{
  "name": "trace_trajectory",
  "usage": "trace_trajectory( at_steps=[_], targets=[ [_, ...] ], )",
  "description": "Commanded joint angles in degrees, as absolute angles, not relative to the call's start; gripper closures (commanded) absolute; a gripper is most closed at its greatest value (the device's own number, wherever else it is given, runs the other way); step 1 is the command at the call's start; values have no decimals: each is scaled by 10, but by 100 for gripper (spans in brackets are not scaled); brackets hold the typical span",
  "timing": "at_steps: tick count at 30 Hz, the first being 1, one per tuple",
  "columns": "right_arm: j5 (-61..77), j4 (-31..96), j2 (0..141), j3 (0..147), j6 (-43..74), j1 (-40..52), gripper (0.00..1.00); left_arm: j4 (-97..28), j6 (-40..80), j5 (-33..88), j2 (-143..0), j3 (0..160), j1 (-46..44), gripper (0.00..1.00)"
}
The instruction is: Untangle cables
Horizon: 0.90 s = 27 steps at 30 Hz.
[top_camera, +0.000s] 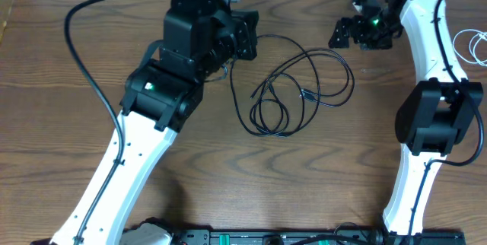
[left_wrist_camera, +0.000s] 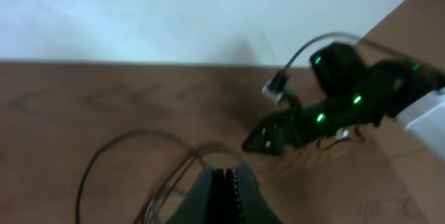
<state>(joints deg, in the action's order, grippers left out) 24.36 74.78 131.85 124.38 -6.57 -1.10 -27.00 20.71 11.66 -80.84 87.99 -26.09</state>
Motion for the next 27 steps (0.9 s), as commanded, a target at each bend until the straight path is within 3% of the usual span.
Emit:
trace_trajectory(
  at_steps=[1, 27],
  targets=[
    [243, 742, 1319, 1235, -74, 1, 1, -287, 197, 109, -824, 888, -260, 93],
    [243, 737, 1319, 1232, -74, 12, 1, -307, 197, 109, -833, 887, -260, 92]
  ],
)
